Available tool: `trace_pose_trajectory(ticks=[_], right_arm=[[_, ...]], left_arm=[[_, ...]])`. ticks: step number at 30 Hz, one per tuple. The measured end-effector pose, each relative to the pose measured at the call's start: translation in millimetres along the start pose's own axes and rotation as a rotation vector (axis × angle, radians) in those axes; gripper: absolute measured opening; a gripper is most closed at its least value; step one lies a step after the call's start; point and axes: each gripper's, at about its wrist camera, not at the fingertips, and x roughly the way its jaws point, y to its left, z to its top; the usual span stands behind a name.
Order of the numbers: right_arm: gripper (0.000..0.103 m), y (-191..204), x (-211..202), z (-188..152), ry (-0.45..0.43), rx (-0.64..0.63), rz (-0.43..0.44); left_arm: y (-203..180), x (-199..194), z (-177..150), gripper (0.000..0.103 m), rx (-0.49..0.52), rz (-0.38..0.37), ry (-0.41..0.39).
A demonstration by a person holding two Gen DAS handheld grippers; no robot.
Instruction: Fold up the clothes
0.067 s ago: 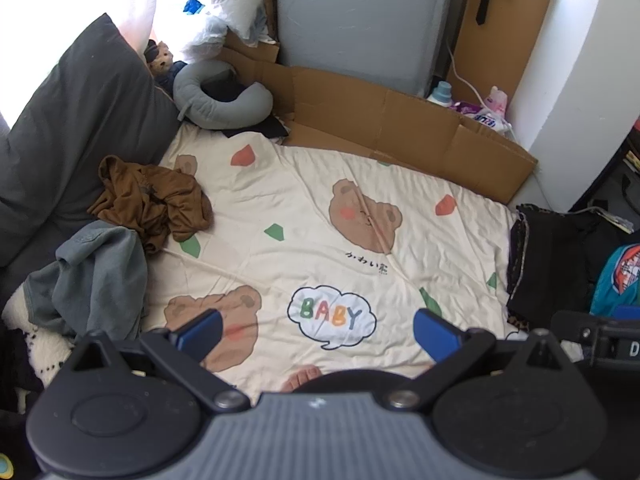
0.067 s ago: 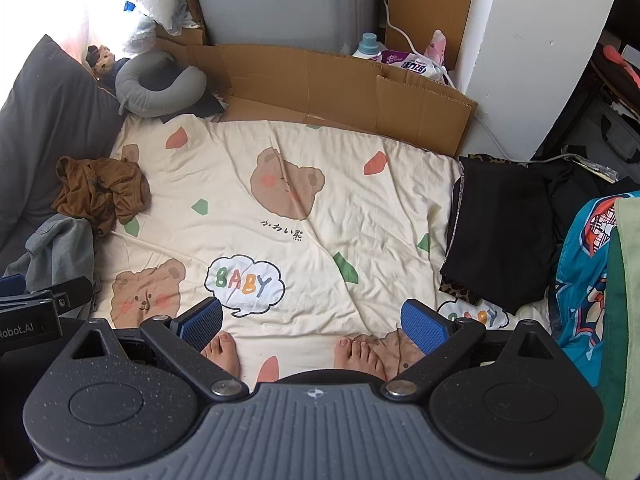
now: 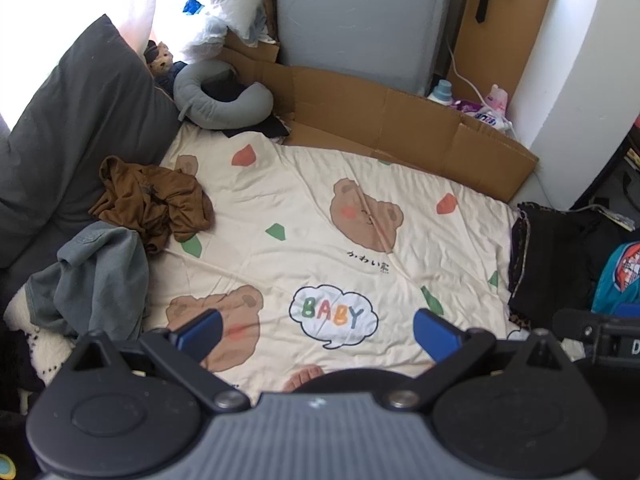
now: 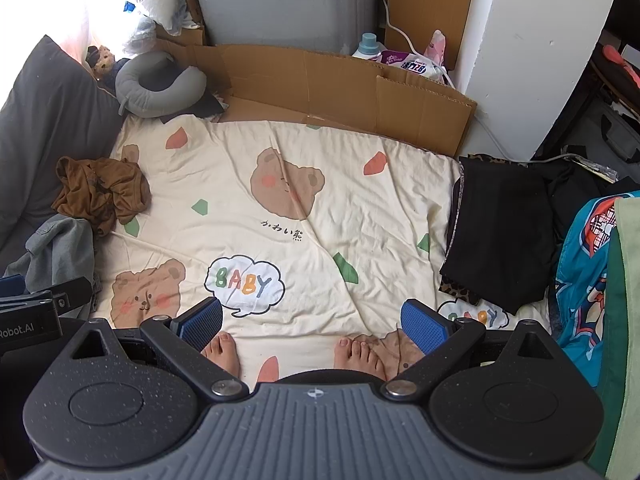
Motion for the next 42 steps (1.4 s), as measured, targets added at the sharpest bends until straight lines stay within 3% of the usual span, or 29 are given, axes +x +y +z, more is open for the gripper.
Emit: trace_pose_trajectory(ticks=[24, 42], right_arm=[[0.099, -11, -4, -1, 0.005, 0.031, 0.063], [0.099, -13, -4, -2, -0.009, 0.033, 0.062]], left_arm=[[2, -6, -2, 0.101, 0.029, -0.001, 0.024], [12, -5, -2, 0.101, 0.005, -0.004, 0.025]])
